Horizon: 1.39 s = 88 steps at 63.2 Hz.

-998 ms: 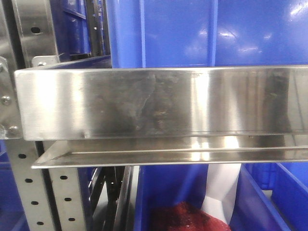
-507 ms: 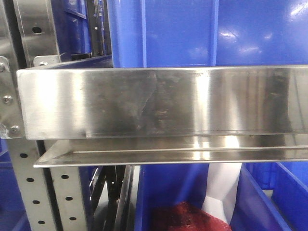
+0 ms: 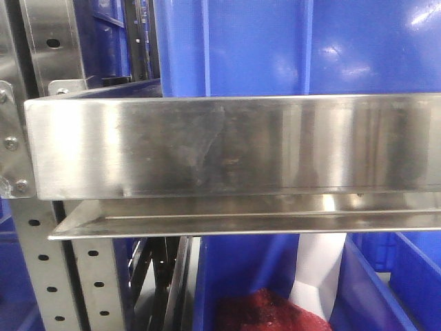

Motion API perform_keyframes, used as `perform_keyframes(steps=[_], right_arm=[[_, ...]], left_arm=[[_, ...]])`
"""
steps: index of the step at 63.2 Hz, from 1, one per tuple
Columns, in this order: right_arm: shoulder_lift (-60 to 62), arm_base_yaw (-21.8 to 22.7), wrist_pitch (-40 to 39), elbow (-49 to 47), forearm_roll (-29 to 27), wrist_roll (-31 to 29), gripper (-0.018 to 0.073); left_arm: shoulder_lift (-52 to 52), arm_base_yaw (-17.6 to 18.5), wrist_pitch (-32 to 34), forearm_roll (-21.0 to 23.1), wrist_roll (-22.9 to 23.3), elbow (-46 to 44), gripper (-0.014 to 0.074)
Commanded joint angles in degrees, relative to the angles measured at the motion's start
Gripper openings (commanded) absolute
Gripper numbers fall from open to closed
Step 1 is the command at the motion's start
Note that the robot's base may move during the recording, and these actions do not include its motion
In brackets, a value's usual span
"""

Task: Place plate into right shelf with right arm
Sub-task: 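Lower the plate into the blue bin with the right gripper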

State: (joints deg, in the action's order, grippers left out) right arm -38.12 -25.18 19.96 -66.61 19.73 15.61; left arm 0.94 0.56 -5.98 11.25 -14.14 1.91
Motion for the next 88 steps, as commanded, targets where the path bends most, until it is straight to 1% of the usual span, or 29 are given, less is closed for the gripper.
perform_keyframes(steps=[1, 13, 21, 27, 40, 58, 67, 70, 73, 76, 77, 84, 88], right_arm=[[-7.5, 0.2, -4.2, -7.2, 1.0, 0.0, 0.0055], [-20.0, 0.2, -1.8, -15.5, 1.6, 0.0, 0.0055], [-26.0, 0.3, -1.7, -17.7, 4.0, 0.0, 0.0055], [-30.0, 0.6, -1.3, -18.0, 6.9, 0.0, 0.0055], [-35.1, 3.6, 1.1, -17.9, 6.9, 0.0, 0.0055], [-41.7, 3.7, 3.6, -17.9, 6.9, 0.0, 0.0055], [-42.7, 3.7, 3.9, -17.9, 6.9, 0.0, 0.0068], [-42.7, 3.7, 4.0, -17.9, 6.8, 0.0, 0.0104], [-42.7, 3.7, 4.1, -17.9, 6.8, 0.0, 0.0166], [-42.6, 3.7, 4.2, -17.9, 6.7, 0.0, 0.0253], [-42.6, 3.7, 4.2, -17.9, 6.7, 0.0, 0.0303], [-42.4, 3.7, 5.0, -18.0, 6.7, 0.0, 0.0536], [-41.9, 3.7, 5.3, -18.0, 6.7, 0.0, 0.0603]], left_arm=[[0.4, 0.0, 4.4, 0.2, 0.1, 0.4, -0.0047], [0.4, 0.0, 4.4, 0.2, 0.1, 0.4, -0.0047], [0.4, 0.0, 4.4, 0.2, 0.1, 0.4, -0.0047], [0.4, 0.0, 4.4, 0.2, 0.1, 0.4, -0.0047], [0.4, 0.0, 4.4, 0.2, 0.1, 0.4, -0.0047], [0.4, 0.0, 4.4, 0.2, 0.1, 0.4, -0.0047], [0.4, 0.0, 4.4, 0.2, 0.1, 0.4, -0.0047], [0.4, 0.0, 4.4, 0.2, 0.1, 0.4, -0.0047], [0.4, 0.0, 4.4, 0.2, 0.1, 0.4, -0.0047], [0.4, 0.0, 4.4, 0.2, 0.1, 0.4, -0.0047], [0.4, 0.0, 4.4, 0.2, 0.1, 0.4, -0.0047], [0.4, 0.0, 4.4, 0.2, 0.1, 0.4, -0.0047], [0.4, 0.0, 4.4, 0.2, 0.1, 0.4, -0.0047]])
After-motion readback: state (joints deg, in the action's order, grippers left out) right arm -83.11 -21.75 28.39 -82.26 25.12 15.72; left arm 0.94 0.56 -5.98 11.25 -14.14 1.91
